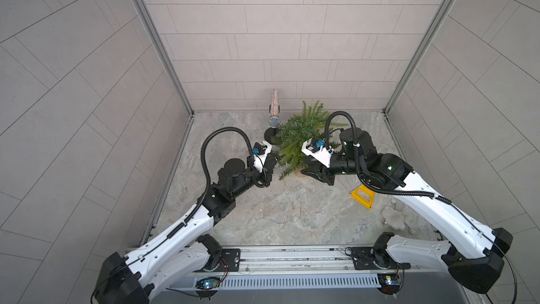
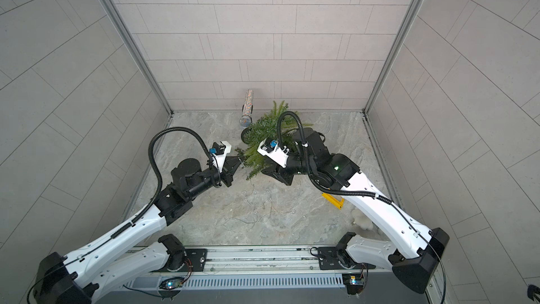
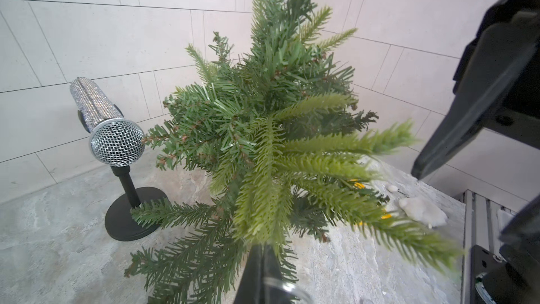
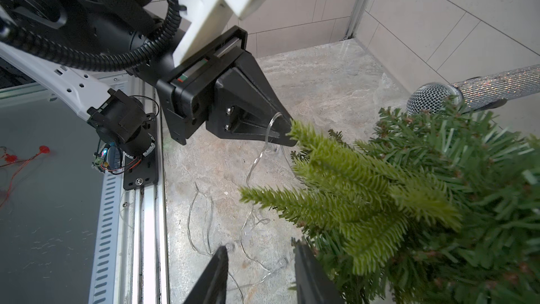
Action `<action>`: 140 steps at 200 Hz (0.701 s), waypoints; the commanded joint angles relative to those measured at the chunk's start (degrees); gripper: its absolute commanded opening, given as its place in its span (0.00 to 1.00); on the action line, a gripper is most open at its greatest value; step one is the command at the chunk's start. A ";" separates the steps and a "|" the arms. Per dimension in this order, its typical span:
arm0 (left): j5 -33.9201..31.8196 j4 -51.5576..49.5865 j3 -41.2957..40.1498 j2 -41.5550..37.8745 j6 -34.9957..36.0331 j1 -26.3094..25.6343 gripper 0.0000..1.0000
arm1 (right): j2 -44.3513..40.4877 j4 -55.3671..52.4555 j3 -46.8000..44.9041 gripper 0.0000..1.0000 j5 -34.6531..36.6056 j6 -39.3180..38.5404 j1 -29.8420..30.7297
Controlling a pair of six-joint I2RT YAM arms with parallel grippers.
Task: Remove string lights from the small christmas tree
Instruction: Remove the light string from the Christmas tree.
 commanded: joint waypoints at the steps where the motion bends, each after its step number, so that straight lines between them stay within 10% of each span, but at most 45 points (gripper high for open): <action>1: -2.14 4.61 -0.73 -0.88 -2.58 0.21 0.00 | -1.13 0.81 -0.16 0.41 -0.71 0.03 -0.26; 140: -12.43 -9.69 9.99 -1.09 -0.99 1.15 0.00 | -2.54 2.93 0.92 0.40 -0.12 1.79 -0.62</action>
